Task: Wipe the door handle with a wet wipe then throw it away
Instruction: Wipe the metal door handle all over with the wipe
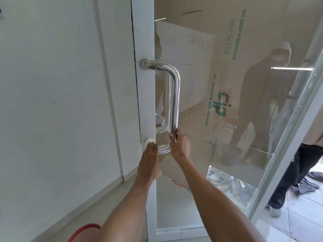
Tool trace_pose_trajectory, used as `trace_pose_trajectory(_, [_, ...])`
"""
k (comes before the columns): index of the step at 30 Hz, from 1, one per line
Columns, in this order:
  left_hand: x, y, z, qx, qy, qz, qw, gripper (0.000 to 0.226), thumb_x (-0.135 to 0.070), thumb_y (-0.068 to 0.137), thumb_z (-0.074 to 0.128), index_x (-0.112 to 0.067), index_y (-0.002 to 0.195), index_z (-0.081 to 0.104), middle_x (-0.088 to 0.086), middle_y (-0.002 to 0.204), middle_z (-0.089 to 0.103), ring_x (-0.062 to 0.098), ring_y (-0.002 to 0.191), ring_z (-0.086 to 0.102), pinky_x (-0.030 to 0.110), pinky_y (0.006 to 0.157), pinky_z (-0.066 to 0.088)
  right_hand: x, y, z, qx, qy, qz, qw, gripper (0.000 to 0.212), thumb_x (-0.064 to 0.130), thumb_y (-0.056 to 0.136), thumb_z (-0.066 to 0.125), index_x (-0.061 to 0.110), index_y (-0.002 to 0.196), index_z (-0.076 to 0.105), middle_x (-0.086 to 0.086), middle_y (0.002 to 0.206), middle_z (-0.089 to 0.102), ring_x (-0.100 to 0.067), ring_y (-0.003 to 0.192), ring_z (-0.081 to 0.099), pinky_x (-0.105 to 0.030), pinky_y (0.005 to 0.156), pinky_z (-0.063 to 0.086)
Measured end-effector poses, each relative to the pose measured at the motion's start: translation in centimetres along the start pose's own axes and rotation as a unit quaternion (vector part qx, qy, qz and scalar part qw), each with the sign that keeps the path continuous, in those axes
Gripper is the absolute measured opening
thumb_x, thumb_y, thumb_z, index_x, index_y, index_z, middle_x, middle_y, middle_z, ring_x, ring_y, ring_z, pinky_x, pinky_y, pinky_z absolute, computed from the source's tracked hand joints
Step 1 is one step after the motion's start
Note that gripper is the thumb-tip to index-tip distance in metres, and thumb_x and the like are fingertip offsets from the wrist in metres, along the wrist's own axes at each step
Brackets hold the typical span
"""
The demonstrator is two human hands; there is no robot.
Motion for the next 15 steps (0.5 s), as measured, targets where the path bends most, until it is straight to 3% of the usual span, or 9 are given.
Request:
trace_pose_trajectory(5, [0.8, 2.0, -1.4, 0.014, -0.03, -0.039, 0.999, 0.086, -0.006, 0.07, 0.067, -0.003, 0.144, 0.023, 0.012, 0.152, 0.023, 0.026, 0.141, 0.028, 0.033, 0.106, 0.041, 0.0, 0.3, 0.2, 0.009, -0.005, 0.01, 1.0, 0.026, 0.039, 0.096, 0.053, 0.018, 0.112, 0.058, -0.005, 0.096, 0.071, -0.031, 0.089, 0.065, -0.031, 0.065, 0.038])
trace_pose_trajectory(8, [-0.3, 2.0, -1.3, 0.025, 0.009, 0.021, 0.999, 0.08, -0.008, 0.069, 0.072, -0.006, 0.138, 0.033, 0.012, 0.147, 0.032, 0.028, 0.133, 0.039, 0.035, 0.103, 0.044, -0.1, 0.4, 0.0, 0.013, -0.022, 0.008, 1.0, 0.028, 0.041, 0.097, 0.052, 0.019, 0.114, 0.057, -0.005, 0.097, 0.071, -0.031, 0.09, 0.065, -0.031, 0.066, 0.039])
trace_pose_trajectory(11, [-0.7, 1.7, -0.9, 0.016, 0.017, 0.09, 0.996, 0.072, -0.006, 0.072, 0.069, -0.008, 0.136, 0.037, 0.008, 0.14, 0.041, 0.025, 0.132, 0.04, 0.033, 0.107, 0.042, -0.1, 0.3, -0.1, 0.019, -0.033, 0.0, 0.999, 0.029, 0.042, 0.097, 0.051, 0.019, 0.113, 0.057, -0.005, 0.095, 0.071, -0.03, 0.088, 0.065, -0.033, 0.067, 0.043])
trace_pose_trajectory(15, [1.1, 2.0, -1.4, -0.012, -0.025, 0.009, 1.0, 0.073, -0.003, 0.072, 0.066, -0.006, 0.138, 0.033, 0.007, 0.146, 0.032, 0.021, 0.139, 0.031, 0.03, 0.1, 0.047, 0.1, 0.4, -0.2, 0.029, -0.033, -0.008, 0.999, 0.03, 0.044, 0.096, 0.051, 0.018, 0.112, 0.057, -0.004, 0.093, 0.071, -0.029, 0.086, 0.066, -0.04, 0.074, 0.053])
Point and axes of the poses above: each hand's wrist, its own y-axis towards the middle knuckle, its own z-axis out of the palm, x = y × z, the point moved 5 cm from there along y, towards the middle knuckle
